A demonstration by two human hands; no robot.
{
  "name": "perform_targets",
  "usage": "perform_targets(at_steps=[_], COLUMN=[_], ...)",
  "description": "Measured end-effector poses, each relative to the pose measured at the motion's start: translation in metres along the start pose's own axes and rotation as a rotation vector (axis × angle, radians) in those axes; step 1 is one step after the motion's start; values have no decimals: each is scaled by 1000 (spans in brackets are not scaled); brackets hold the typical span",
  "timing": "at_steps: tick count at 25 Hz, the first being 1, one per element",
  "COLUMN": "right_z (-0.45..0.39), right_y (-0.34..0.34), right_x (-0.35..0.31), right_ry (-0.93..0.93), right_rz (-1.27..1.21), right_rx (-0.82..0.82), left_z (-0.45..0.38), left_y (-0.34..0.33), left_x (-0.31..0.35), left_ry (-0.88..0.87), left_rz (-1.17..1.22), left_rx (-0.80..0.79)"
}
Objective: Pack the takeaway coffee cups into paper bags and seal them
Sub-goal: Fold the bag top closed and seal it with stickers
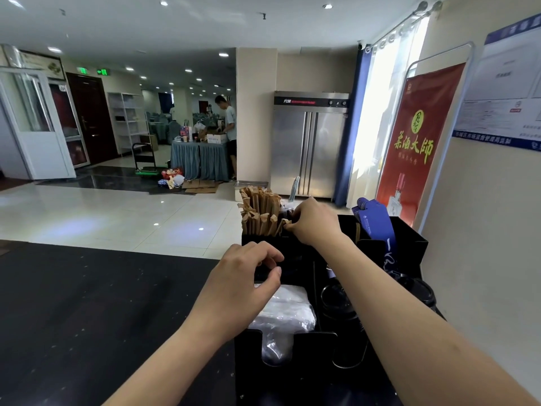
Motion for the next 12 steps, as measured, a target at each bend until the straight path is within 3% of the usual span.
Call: perform_targets(at_steps=[12], right_z=[16], right_y=[30], right_x=[24], right_ry=[-59], right_rz=[-450], right_rx=[30], left_z=[4], left_y=[-4], left_x=[2], left_ry=[8], left_rz=[24], left_rx=[-18])
Point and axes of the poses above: each hand's wrist, its own z-axis away from the middle knuckle, its own y-axis out of the back of the hand, x = y × z, the point moved 1 cm from there along -z, towards the middle knuckle, and after that the axes turned 11 degrees about z, right-handed, at the moved point
